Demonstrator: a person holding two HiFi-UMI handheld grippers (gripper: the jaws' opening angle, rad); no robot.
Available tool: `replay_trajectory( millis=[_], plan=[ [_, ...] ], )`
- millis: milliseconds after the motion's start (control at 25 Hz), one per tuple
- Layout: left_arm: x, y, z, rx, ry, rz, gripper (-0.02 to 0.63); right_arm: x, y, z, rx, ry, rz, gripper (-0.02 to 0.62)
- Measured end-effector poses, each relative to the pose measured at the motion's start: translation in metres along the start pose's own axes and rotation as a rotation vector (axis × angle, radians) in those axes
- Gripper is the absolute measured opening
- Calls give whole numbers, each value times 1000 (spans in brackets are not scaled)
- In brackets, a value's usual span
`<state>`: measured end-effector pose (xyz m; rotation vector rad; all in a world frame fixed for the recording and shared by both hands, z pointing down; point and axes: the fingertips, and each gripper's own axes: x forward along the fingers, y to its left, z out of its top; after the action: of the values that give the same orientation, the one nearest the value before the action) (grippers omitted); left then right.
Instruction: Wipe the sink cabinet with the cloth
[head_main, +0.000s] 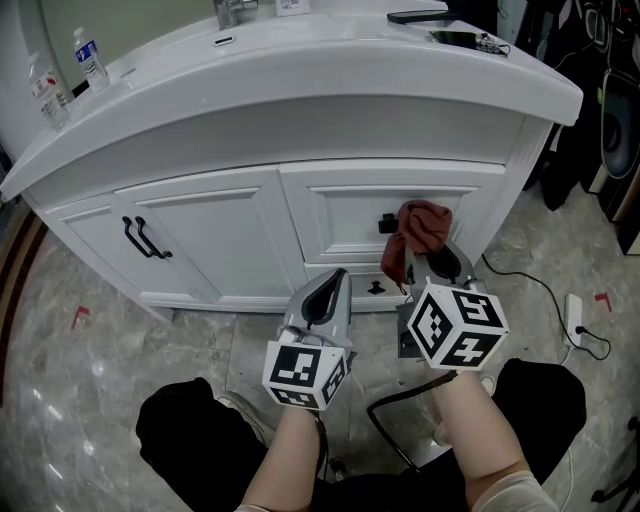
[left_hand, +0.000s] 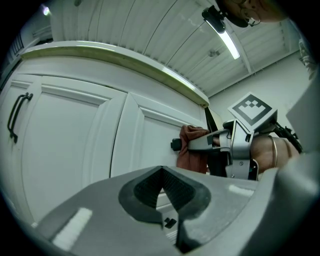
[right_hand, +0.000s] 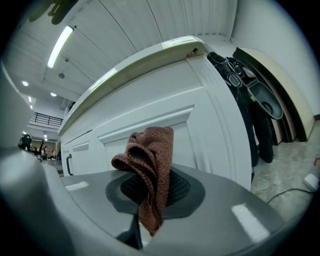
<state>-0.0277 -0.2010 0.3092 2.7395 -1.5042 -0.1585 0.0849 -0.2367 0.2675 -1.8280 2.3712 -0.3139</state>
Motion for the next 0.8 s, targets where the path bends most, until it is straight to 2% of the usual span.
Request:
replay_trajectory(
  millis=[320, 640, 800],
  plan=[
    [12, -1, -4, -15, 3, -8, 2, 8, -9, -3, 12, 18, 29, 82],
    [21, -16, -16, -16, 27, -41, 2, -6, -47, 7, -23, 1, -49, 81],
    [24, -22, -18, -20, 31, -49, 2, -14, -59, 12, -28, 0, -61, 81]
  ],
)
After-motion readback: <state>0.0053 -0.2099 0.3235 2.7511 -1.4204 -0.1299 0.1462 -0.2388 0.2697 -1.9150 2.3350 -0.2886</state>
